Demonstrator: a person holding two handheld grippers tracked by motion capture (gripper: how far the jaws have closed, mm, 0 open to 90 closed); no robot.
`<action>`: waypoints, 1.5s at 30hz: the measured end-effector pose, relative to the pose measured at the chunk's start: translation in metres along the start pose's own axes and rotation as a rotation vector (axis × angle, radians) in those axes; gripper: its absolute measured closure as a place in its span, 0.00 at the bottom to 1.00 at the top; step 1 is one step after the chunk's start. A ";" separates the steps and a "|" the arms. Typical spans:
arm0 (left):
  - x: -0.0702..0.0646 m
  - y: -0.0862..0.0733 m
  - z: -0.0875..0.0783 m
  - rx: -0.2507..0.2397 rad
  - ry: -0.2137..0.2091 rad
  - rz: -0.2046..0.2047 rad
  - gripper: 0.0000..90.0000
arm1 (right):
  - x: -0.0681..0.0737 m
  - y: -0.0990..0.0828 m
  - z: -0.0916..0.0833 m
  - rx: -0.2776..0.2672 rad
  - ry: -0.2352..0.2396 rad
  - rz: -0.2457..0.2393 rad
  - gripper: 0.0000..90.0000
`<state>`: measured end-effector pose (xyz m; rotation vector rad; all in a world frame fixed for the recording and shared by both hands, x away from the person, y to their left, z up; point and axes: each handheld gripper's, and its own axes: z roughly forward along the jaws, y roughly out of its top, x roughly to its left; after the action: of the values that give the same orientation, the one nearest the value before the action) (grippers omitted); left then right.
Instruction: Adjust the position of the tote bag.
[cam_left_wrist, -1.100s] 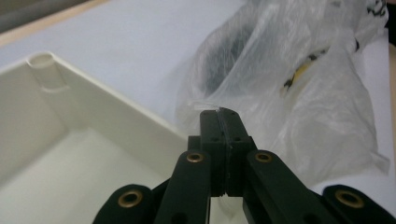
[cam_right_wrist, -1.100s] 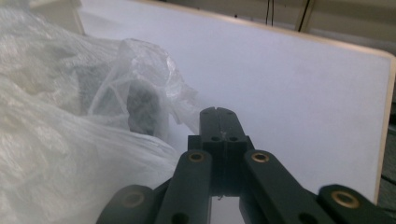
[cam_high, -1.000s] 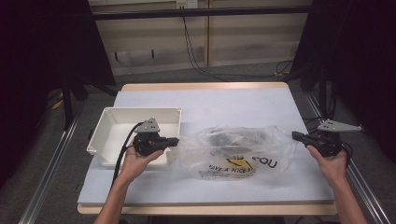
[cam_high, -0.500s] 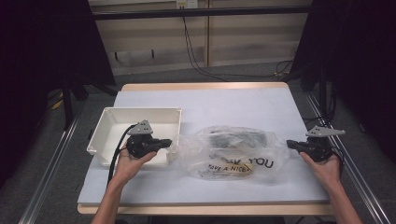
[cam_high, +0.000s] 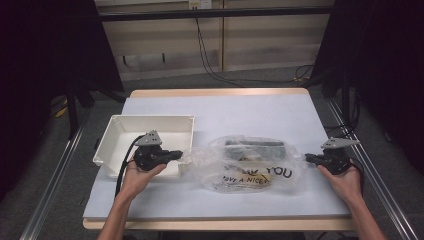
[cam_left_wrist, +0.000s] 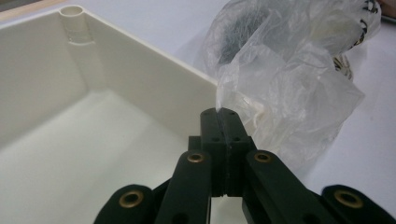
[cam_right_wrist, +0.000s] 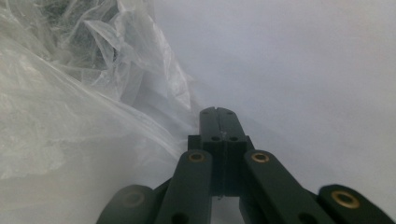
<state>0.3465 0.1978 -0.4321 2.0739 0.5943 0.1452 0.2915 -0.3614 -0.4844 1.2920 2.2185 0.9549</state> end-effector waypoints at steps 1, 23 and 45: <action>0.000 0.002 -0.001 -0.005 -0.014 0.006 1.00 | 0.000 0.000 0.000 -0.006 0.002 -0.003 1.00; -0.023 0.039 -0.030 -0.170 0.022 0.023 0.47 | 0.029 0.035 -0.058 -0.251 0.113 -0.047 0.69; -0.092 0.090 0.079 0.091 -0.147 0.219 0.97 | 0.077 0.054 -0.022 -0.107 0.256 -0.208 1.00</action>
<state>0.3239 0.0553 -0.3896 2.2124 0.2878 0.0919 0.2719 -0.2843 -0.4301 0.9128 2.3964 1.1939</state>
